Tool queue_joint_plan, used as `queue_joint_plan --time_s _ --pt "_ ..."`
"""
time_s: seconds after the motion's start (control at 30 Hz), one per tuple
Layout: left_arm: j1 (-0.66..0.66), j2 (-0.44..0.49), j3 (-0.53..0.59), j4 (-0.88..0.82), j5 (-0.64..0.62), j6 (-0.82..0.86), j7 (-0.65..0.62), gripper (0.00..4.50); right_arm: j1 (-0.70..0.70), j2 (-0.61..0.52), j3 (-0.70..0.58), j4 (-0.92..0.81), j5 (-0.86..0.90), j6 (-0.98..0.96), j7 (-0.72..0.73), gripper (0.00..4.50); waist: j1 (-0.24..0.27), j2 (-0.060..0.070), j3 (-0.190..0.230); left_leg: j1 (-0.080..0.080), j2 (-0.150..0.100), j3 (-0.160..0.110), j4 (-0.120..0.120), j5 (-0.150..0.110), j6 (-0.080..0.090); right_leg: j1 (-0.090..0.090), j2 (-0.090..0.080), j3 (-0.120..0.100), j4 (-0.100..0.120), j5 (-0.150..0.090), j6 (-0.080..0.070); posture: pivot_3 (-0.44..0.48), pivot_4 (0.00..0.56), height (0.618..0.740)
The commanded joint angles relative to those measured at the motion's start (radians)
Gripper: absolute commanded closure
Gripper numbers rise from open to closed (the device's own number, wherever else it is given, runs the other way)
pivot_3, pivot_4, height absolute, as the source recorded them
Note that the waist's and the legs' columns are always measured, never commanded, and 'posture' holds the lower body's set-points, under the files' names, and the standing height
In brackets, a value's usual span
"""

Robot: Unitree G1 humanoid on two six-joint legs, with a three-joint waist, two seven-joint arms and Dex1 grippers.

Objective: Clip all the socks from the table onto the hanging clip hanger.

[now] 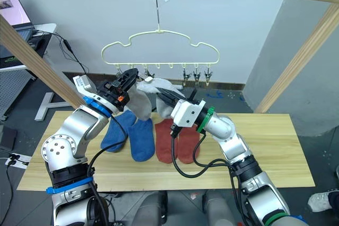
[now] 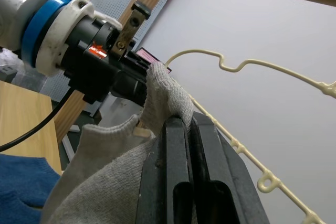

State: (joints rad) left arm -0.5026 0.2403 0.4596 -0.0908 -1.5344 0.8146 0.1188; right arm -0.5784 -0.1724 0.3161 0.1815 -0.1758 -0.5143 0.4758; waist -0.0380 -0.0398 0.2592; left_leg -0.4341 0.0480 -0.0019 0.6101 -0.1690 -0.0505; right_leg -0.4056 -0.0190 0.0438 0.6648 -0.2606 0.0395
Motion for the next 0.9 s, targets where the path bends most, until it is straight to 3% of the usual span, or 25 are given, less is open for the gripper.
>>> queue_joint_plan --time_s 0.03,0.07,0.17,0.4,0.5,0.67,0.77,0.9 --pt "0.005 0.014 -0.011 -0.081 -0.009 -0.024 -0.042 4.5 -0.017 0.009 0.001 -0.021 0.006 -0.02 -0.006 4.49 0.003 0.0 0.0 0.0 0.0 0.0 0.0 0.0 0.0 0.0 0.0 0.0 0.0 0.0 0.0 -0.025 0.257 0.74" --pt "0.01 0.015 -0.014 -0.091 -0.003 -0.029 -0.054 4.5 -0.018 0.009 0.0 -0.02 0.007 -0.02 -0.006 4.49 0.004 0.0 0.0 0.0 0.0 0.0 0.0 0.0 0.0 0.0 0.0 0.0 0.0 0.0 0.0 -0.025 0.257 0.74" --pt "0.028 0.016 -0.022 -0.111 -0.01 -0.038 -0.063 3.7 -0.02 0.009 -0.002 -0.019 0.009 -0.019 -0.006 4.5 0.007 0.0 0.0 0.0 0.0 0.0 0.0 0.0 0.0 0.0 0.0 0.0 0.0 0.0 0.0 -0.025 0.257 0.74" --pt "0.036 0.037 -0.039 -0.112 0.022 -0.053 -0.053 1.33 -0.024 0.016 -0.003 -0.014 0.034 0.003 0.012 4.5 0.007 0.0 0.0 0.0 0.0 0.0 0.0 0.0 0.0 0.0 0.0 0.0 0.0 0.0 0.0 -0.027 0.255 0.74" --pt "0.044 0.059 -0.039 -0.104 0.043 -0.056 -0.057 0.42 -0.012 0.038 0.002 -0.041 0.109 0.097 0.064 4.5 0.007 0.0 0.0 0.0 0.0 0.0 0.0 0.0 0.0 0.0 0.0 0.0 0.0 0.0 0.0 -0.031 0.255 0.74" --pt "0.074 0.121 -0.037 -0.113 0.057 -0.034 -0.087 0.42 0.026 0.089 0.008 -0.156 0.295 0.419 0.165 4.5 0.006 0.0 0.0 0.0 0.001 0.0 -0.001 0.0 0.0 0.0 0.0 0.0 0.0 0.0 0.0 -0.031 0.255 0.74" --pt "0.09 0.162 -0.04 -0.12 0.098 -0.04 -0.106 0.38 0.043 0.098 0.003 -0.211 0.36 0.568 0.188 3.83 0.007 0.0 0.0 0.0 0.001 0.0 -0.001 0.0 0.0 0.0 0.0 -0.001 0.0 0.0 0.0 -0.035 0.253 0.74" --pt "0.108 0.202 -0.046 -0.128 0.181 -0.057 -0.128 0.38 0.061 0.071 0.007 -0.255 0.385 0.672 0.224 2.44 0.006 0.0 0.0 0.0 0.0 0.0 -0.001 0.0 0.0 0.0 0.0 0.0 0.0 0.0 0.0 -0.035 0.253 0.74"
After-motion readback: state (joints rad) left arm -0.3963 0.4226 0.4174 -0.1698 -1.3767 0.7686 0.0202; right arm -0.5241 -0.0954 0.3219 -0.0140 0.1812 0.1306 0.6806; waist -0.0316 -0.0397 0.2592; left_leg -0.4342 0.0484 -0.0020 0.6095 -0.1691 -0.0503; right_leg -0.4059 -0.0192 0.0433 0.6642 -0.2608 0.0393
